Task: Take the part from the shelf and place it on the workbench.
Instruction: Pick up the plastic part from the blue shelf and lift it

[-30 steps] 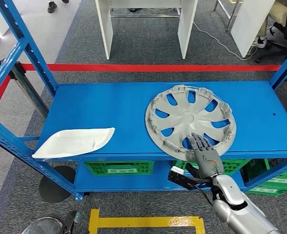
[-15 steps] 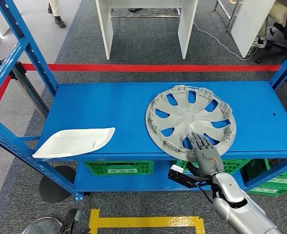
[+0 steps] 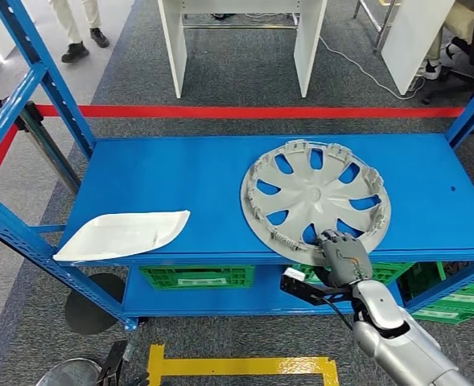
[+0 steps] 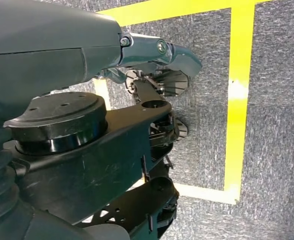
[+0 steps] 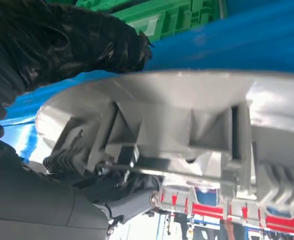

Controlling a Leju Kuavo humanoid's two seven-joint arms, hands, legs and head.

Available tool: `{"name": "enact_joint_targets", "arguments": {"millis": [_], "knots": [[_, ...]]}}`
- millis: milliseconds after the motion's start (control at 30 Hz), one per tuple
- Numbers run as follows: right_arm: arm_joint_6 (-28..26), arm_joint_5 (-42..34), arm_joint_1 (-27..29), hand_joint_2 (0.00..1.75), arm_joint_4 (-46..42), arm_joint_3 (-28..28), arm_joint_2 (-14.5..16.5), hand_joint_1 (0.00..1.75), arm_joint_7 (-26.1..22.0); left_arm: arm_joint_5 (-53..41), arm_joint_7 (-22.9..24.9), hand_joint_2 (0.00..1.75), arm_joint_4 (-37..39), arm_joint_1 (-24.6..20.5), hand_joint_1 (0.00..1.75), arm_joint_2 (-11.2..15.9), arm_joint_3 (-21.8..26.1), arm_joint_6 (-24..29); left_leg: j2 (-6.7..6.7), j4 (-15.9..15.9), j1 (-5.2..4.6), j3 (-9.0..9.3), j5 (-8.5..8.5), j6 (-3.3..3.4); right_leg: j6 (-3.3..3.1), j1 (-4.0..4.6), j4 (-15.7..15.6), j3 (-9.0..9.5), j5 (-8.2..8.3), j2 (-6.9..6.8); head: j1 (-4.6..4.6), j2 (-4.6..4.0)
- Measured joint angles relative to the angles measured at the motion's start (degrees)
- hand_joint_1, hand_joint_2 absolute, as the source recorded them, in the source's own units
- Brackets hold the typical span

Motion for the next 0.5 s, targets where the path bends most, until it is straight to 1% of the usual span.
{"name": "enact_joint_targets", "arguments": {"millis": [33,333,500], "knots": [[0.0,0.2,-0.16,1.75,0.07,0.01,0.01,1.75,0.01,-0.13,0.02,1.75,0.01,0.0,0.0,-0.01,0.03,-0.07,0.0,0.0,0.0,0.0,0.0,0.0,0.0,0.0,0.0,0.0,0.0,0.0,0.0,0.0],[0.05,2.66,-1.07,1.75,0.77,0.29,0.06,1.75,0.34,-2.52,0.48,1.75,0.38,-0.01,0.0,-0.23,1.67,-0.91,-0.01,0.01,0.0,-0.02,0.0,0.0,0.0,0.0,0.0,0.0,0.0,-0.05,0.01,0.0],[-2.14,2.7,0.04,1.75,0.32,0.14,0.03,1.75,1.08,-3.22,0.67,1.75,0.41,0.25,0.0,-0.33,2.52,-0.84,-0.02,0.01,0.0,-0.05,-0.01,0.01,0.0,0.0,0.0,-0.02,-0.02,-0.09,0.0,0.0]]}}
